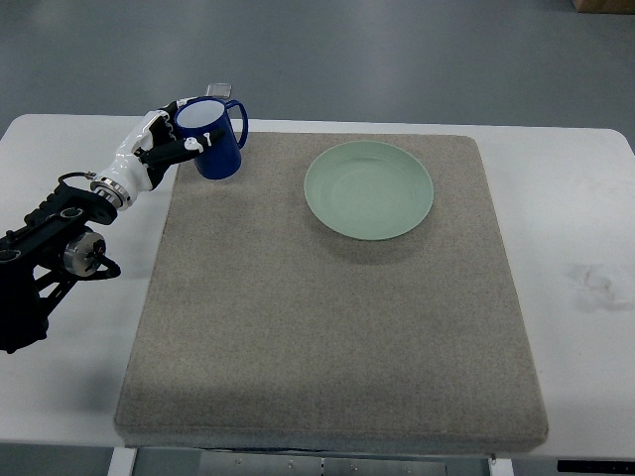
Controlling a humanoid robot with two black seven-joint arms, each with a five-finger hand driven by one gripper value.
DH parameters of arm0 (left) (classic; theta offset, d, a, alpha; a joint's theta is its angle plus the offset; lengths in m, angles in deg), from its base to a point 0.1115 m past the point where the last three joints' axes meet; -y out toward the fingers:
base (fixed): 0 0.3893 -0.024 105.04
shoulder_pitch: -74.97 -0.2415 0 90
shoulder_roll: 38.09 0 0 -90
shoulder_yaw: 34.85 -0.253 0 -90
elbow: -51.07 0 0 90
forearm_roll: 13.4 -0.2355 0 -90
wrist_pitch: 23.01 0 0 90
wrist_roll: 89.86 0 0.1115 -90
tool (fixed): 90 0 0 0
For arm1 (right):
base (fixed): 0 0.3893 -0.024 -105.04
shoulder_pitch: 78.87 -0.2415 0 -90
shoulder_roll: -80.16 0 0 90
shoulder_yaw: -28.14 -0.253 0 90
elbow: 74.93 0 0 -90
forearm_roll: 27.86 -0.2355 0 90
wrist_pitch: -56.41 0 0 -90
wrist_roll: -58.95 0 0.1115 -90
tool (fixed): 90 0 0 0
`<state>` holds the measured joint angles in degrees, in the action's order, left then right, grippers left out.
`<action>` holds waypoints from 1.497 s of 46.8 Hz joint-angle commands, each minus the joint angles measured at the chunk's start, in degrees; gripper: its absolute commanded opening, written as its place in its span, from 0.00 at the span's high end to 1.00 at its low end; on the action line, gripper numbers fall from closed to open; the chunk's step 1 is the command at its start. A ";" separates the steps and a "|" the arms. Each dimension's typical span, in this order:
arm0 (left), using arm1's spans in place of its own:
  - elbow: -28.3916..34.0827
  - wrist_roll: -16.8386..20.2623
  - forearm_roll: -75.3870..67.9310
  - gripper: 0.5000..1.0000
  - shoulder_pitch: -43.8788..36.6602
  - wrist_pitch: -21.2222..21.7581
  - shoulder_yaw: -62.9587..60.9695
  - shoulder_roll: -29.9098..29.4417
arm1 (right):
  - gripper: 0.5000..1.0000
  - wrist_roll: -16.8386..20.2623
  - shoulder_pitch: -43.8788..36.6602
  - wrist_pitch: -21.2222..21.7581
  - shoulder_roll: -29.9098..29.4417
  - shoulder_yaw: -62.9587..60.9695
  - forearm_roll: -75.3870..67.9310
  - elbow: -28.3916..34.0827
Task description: Place cup left of plate with left hand
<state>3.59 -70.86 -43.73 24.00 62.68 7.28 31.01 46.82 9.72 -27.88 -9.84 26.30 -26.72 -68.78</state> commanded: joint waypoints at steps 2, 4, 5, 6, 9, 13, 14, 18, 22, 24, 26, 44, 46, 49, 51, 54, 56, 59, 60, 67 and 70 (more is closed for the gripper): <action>0.55 0.07 -0.08 0.32 -0.09 -0.01 -0.29 0.59 | 0.14 0.00 0.00 0.00 0.00 0.00 -0.01 0.00; 0.73 -0.02 -0.08 0.31 -0.09 -0.01 -0.47 0.68 | 0.14 0.00 0.00 0.00 0.00 0.00 -0.01 0.00; 0.90 0.07 -0.08 0.31 -0.09 -0.01 -0.47 0.68 | 0.14 0.00 0.00 0.00 0.00 0.00 -0.01 0.00; 1.08 0.07 -0.17 0.31 -0.09 -0.01 -0.55 0.77 | 0.14 0.00 0.00 0.00 0.00 0.00 -0.01 0.00; 1.78 0.07 -0.34 0.32 -0.09 -0.01 -0.82 1.29 | 0.14 0.00 0.00 0.00 0.00 0.00 -0.01 0.00; 2.57 0.07 -0.96 0.33 -0.26 -0.01 -0.99 2.00 | 0.14 0.00 0.00 0.00 0.00 0.00 -0.01 0.00; 2.57 0.07 -0.96 0.33 -0.26 -0.01 -0.99 2.17 | 0.14 0.00 0.00 0.00 0.00 0.00 -0.01 0.00; 2.57 0.07 -1.05 0.33 -0.26 -0.01 -1.08 2.26 | 0.14 0.00 0.00 0.00 0.00 0.00 -0.01 0.00; 2.66 0.07 -1.05 0.32 -0.26 -0.01 -1.08 2.70 | 0.14 0.00 0.00 0.00 0.00 0.00 -0.01 0.00; 2.57 0.07 -0.96 0.31 -0.26 -0.01 -1.08 2.70 | 0.14 0.00 0.00 0.00 0.00 0.00 -0.01 0.00; 2.57 0.07 -0.87 0.30 -0.26 0.00 -1.08 2.70 | 0.14 0.00 0.00 0.00 0.00 0.00 -0.01 0.00; 1.61 -0.02 -0.08 0.02 0.35 -0.27 0.85 1.82 | 0.14 0.00 0.00 0.00 0.00 0.00 -0.01 0.00; 1.61 -0.02 -0.08 0.02 0.35 -0.36 1.03 1.73 | 0.14 0.00 0.00 0.00 0.00 0.00 -0.01 0.00; 1.52 -0.02 -0.08 0.02 0.35 -0.71 2.17 1.47 | 0.14 0.00 0.00 0.00 0.00 0.00 -0.01 0.00; 1.26 -0.02 -0.08 0.02 0.35 -0.88 3.22 1.03 | 0.14 0.00 0.00 0.00 0.00 0.00 -0.01 0.00; 0.47 -0.02 -0.08 0.02 0.18 -0.97 4.45 0.16 | 0.14 0.00 0.00 0.00 0.00 0.00 -0.01 0.00; 0.03 -0.02 0.18 0.02 0.18 -0.88 4.89 -0.46 | 0.14 0.00 0.00 0.00 0.00 0.00 -0.01 0.00; -0.59 -0.02 1.23 0.02 0.18 -0.71 5.33 -1.25 | 0.14 0.00 0.00 0.00 0.00 0.00 -0.01 0.00; -0.76 -0.02 1.93 0.02 0.26 -0.71 5.60 -1.43 | 0.14 0.00 0.00 0.00 0.00 0.00 -0.01 0.00; -0.94 -0.02 7.73 0.02 0.26 -1.67 8.32 -2.66 | 0.14 0.00 0.00 0.00 0.00 0.00 -0.01 0.00; -0.94 -0.02 9.49 0.02 0.35 -2.29 8.94 -2.66 | 0.14 0.00 0.00 0.00 0.00 0.00 -0.01 0.00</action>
<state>2.64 -70.88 -36.05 24.27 61.01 15.61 28.39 46.82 9.72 -27.88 -9.84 26.30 -26.72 -68.78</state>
